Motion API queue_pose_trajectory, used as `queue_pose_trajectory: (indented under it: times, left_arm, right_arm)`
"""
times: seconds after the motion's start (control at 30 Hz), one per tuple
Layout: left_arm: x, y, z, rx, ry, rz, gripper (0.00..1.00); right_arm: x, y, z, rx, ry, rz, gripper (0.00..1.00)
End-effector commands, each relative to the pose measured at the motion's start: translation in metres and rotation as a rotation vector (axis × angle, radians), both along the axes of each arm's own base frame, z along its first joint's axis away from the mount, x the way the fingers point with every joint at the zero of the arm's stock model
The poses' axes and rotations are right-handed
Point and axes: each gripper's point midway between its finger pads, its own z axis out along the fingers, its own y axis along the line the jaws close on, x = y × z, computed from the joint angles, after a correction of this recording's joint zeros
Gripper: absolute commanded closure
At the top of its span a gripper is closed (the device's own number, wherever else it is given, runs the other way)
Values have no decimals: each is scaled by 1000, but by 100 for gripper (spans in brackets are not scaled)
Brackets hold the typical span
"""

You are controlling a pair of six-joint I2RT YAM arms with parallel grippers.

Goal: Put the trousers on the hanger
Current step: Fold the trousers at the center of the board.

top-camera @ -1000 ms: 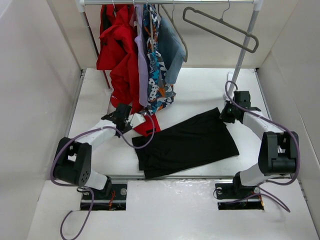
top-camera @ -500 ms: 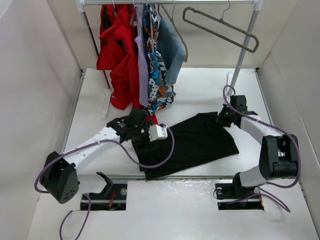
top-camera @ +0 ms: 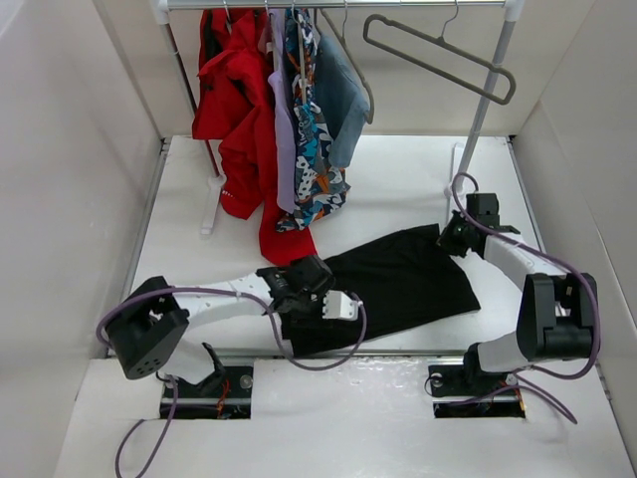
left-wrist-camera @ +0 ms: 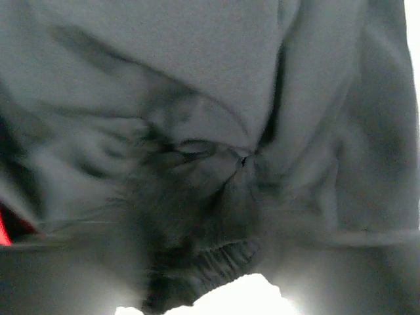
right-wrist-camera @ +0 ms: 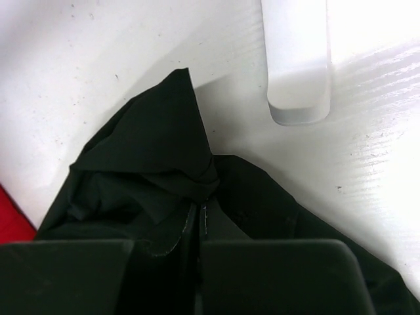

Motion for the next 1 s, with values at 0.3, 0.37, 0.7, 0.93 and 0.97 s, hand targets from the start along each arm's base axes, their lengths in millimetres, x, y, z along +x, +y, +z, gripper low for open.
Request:
queue_pose_trajectory:
  times: [0.3, 0.37, 0.7, 0.93, 0.97]
  left_arm:
    - [17, 93, -20, 181, -250, 13, 100]
    - [30, 107, -11, 204, -333, -27, 100]
    - [25, 143, -4, 254, -442, -157, 100]
    - [21, 158, -15, 294, -426, -151, 100]
    - [22, 155, -14, 276, -430, -143, 100]
  right_arm:
    - [-9, -19, 25, 49, -75, -129, 100]
    - [-15, -15, 27, 89, -86, -162, 100]
    - [-3, -25, 7, 32, -38, -135, 100]
    - [29, -37, 8, -44, -27, -63, 87]
    - [28, -35, 5, -45, -13, -43, 66]
